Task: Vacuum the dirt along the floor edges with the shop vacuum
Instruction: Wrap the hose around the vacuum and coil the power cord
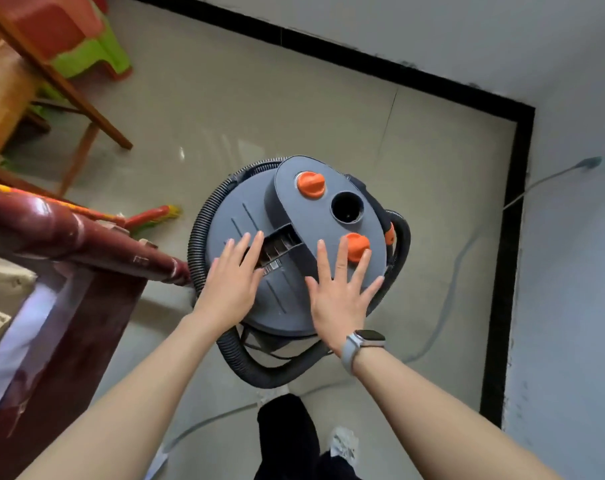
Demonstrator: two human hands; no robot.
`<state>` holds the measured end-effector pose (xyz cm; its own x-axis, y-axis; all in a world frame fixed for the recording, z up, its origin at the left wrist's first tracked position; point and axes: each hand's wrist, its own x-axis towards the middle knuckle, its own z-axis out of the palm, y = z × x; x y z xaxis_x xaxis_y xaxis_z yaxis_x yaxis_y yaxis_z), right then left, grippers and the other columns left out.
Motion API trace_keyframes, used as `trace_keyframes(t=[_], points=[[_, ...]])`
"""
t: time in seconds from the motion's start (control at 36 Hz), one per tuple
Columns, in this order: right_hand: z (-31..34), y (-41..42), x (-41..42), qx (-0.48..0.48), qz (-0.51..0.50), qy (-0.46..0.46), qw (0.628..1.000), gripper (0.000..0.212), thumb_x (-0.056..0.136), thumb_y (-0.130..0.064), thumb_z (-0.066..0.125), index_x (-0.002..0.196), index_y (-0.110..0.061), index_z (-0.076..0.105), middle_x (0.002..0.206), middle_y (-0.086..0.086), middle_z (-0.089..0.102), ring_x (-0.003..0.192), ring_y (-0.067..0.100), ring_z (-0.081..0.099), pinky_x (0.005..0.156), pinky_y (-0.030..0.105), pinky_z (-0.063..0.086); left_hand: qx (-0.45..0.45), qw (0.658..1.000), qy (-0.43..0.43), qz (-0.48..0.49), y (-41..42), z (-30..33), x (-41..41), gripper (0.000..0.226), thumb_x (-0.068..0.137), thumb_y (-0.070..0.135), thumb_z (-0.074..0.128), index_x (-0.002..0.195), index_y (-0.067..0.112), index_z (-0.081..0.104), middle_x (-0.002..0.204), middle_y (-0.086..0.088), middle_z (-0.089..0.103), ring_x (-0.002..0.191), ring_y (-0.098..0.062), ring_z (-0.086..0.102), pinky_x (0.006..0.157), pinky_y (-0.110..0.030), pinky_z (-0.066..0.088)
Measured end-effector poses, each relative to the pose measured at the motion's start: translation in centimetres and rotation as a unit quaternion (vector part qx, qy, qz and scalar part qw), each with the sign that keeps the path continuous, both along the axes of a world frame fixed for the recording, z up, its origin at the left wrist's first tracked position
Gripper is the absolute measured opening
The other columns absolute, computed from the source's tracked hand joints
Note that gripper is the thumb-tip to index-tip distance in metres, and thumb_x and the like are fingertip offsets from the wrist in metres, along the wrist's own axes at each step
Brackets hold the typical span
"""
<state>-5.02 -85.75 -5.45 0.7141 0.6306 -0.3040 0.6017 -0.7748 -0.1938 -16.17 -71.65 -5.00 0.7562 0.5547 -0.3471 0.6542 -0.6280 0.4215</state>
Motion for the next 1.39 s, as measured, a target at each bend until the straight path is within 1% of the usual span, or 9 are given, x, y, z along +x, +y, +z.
trace_keyframes(t=[0.11,0.22,0.33,0.61,0.75,0.89,1.0,1.11,1.39], points=[[-0.5,1.3,2.7,0.008,0.039,-0.008,0.999,0.054,0.096,-0.031,0.036,0.148,-0.035,0.021,0.158,0.005,0.024,0.139,0.052,0.020,0.092,0.082,0.018,-0.023,1.000,0.002,-0.008,0.5,-0.1,0.5,0.067,0.101,0.026,0.041,0.153,0.017,-0.001,0.162,-0.002,0.000,0.148,-0.032,-0.007,0.119,-0.049,0.010],[-0.3,2.7,5.7,-0.014,0.067,-0.015,0.998,0.054,0.097,-0.047,0.022,0.149,-0.042,0.008,0.162,-0.003,0.010,0.145,0.043,0.005,0.102,0.076,0.012,-0.051,0.998,0.021,-0.018,1.5,0.7,1.7,0.070,0.102,0.034,0.035,0.151,0.021,-0.013,0.159,0.007,-0.015,0.147,-0.027,-0.014,0.118,-0.049,0.002],[0.0,5.1,9.0,-0.053,0.080,-0.020,0.995,0.062,0.098,-0.055,0.030,0.149,-0.047,-0.004,0.159,-0.014,-0.017,0.145,0.035,-0.018,0.111,0.067,-0.001,0.005,0.996,0.088,-0.031,2.6,0.9,3.6,0.075,0.099,0.051,0.026,0.141,0.025,-0.030,0.158,0.010,-0.022,0.145,-0.030,-0.021,0.113,-0.063,0.000],[1.2,11.8,18.7,-0.104,0.186,-0.037,0.976,0.072,0.093,-0.063,0.034,0.149,-0.046,-0.009,0.158,-0.016,-0.019,0.146,0.037,-0.014,0.109,0.070,0.005,0.031,0.990,0.134,-0.013,6.7,0.9,10.0,0.081,0.088,0.071,0.022,0.128,0.042,-0.043,0.158,-0.008,-0.024,0.144,-0.040,-0.018,0.112,-0.066,0.007],[1.4,16.6,24.7,-0.121,0.267,-0.049,0.955,0.074,0.092,-0.067,0.028,0.148,-0.045,-0.014,0.158,-0.014,-0.023,0.146,0.038,-0.013,0.109,0.071,0.009,0.053,0.993,0.108,0.015,11.5,1.6,14.2,0.088,0.087,0.071,0.032,0.135,0.044,-0.036,0.148,-0.005,-0.042,0.140,-0.036,-0.032,0.112,-0.066,0.001],[1.4,23.0,29.8,-0.116,0.325,-0.037,0.938,0.071,0.093,-0.068,0.021,0.148,-0.044,-0.017,0.157,-0.012,-0.026,0.146,0.037,-0.016,0.110,0.069,0.000,0.126,0.985,0.104,0.052,18.9,2.1,19.2,0.087,0.087,0.071,0.031,0.140,0.039,-0.031,0.152,-0.003,-0.034,0.141,-0.031,-0.030,0.112,-0.062,-0.004],[1.7,27.8,31.7,-0.099,0.330,0.007,0.939,0.065,0.095,-0.064,0.018,0.148,-0.045,-0.014,0.158,-0.011,-0.025,0.144,0.039,-0.020,0.112,0.066,0.000,0.098,0.981,0.140,0.093,24.0,2.3,22.3,0.070,0.095,0.063,0.018,0.148,0.035,-0.018,0.158,-0.001,-0.025,0.145,-0.024,-0.024,0.114,-0.058,-0.003],[1.6,32.0,32.8,-0.104,0.339,0.021,0.935,0.057,0.098,-0.060,0.015,0.145,-0.051,-0.015,0.156,-0.011,-0.029,0.142,0.043,-0.023,0.107,0.072,0.000,0.067,0.979,0.156,0.115,27.8,1.8,23.7,0.063,0.099,0.056,0.015,0.152,0.032,-0.009,0.159,0.002,-0.021,0.146,-0.019,-0.020,0.117,-0.056,0.000],[1.9,40.9,36.1,-0.124,0.395,0.013,0.910,0.057,0.103,-0.045,0.021,0.142,-0.055,-0.018,0.155,-0.013,-0.031,0.140,0.047,-0.024,0.105,0.076,0.005,0.066,0.972,0.108,0.196,34.8,0.3,25.8,0.077,0.096,0.058,0.018,0.152,0.014,-0.012,0.159,0.000,-0.020,0.146,-0.015,-0.017,0.120,-0.046,0.002]])
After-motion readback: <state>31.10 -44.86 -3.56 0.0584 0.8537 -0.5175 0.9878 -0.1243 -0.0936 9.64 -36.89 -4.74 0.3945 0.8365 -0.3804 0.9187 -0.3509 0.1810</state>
